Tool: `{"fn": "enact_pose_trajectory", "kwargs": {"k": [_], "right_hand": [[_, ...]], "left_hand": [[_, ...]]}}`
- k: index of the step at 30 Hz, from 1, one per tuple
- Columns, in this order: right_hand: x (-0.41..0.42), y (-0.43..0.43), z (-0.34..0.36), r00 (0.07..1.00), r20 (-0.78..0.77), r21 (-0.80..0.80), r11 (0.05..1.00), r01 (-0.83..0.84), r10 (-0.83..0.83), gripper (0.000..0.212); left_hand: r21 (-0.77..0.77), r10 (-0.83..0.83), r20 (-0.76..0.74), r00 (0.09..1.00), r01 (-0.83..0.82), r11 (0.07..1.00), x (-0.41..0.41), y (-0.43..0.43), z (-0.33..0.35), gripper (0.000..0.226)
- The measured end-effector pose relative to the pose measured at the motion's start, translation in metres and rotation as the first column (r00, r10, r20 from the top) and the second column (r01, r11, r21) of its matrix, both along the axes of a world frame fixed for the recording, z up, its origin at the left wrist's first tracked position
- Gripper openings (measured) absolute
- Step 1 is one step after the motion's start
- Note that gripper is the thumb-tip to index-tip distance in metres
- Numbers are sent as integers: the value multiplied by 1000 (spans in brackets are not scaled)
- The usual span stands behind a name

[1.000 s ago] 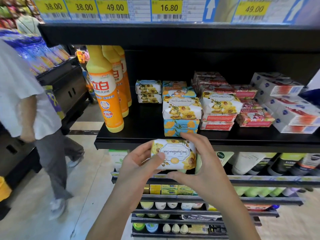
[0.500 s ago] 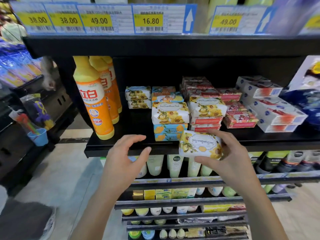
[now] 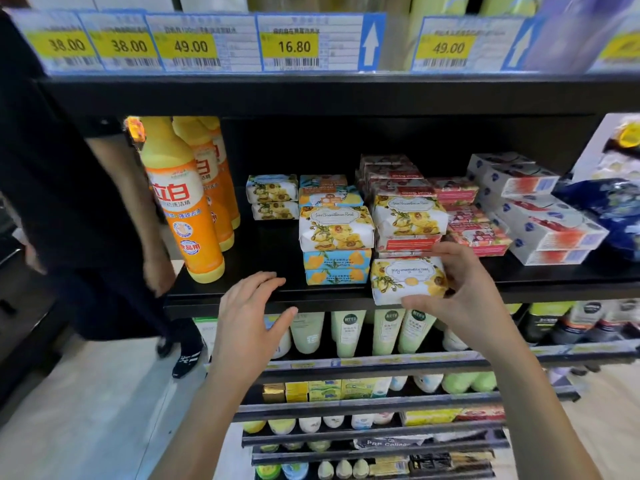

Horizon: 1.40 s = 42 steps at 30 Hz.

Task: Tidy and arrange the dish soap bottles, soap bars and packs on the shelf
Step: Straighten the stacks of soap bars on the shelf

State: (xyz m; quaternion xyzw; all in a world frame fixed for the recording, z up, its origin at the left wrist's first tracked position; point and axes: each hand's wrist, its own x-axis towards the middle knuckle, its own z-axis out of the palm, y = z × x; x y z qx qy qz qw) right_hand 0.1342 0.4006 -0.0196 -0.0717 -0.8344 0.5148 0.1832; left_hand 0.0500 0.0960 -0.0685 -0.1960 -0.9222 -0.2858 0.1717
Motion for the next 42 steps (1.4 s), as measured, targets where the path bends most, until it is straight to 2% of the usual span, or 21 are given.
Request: {"fn": "enact_pose_trajectory", "kwargs": {"k": [2,7,11,13,15,17,20,23,26,29,35,42], "right_hand": [[-4,-1,-3,999,-14,-34,999,39,-39,90],[-8,-4,-10,984,-44,6,985,174,-173,82],[-5,-5,-13,978,-55,56,977,207,-204,80],[0,-4,-16,977,-35,92,973,212,-210,88],[6,0,-18,980,-13,169,966,196,-197,101],[11,5,-22,984,10,314,935,164,-176,101],[12,14,-31,983,26,469,871,146,-179,87],[9,21,-39,974,-21,576,793,198,-227,71],[7,25,-40,962,-64,592,766,250,-264,68],[7,26,-41,961,-84,568,779,265,-265,69],[6,26,-38,963,-72,504,824,260,-260,68],[6,26,-41,963,-66,495,829,260,-262,67]], "left_hand": [[12,-8,-6,1000,8,1000,0,-1,-2,49],[25,-11,-20,1000,12,1000,-1,0,-5,48],[27,-8,-20,1000,9,1000,-1,0,-6,48],[30,-3,-20,1000,4,1000,0,1,-6,48],[32,3,-23,1000,-2,999,0,1,-7,48],[31,5,-24,1000,-4,1000,-1,1,-7,49],[32,-3,-19,1000,4,999,-1,0,-7,48],[50,-12,-5,1000,12,999,0,-1,-4,43],[72,-6,-3,1000,7,997,-1,-2,4,36],[93,-9,-5,1000,9,996,-8,-1,20,32],[2,-41,-72,997,41,999,-64,15,65,42],[-22,4,-26,1000,-5,1000,-142,44,87,54]]}}
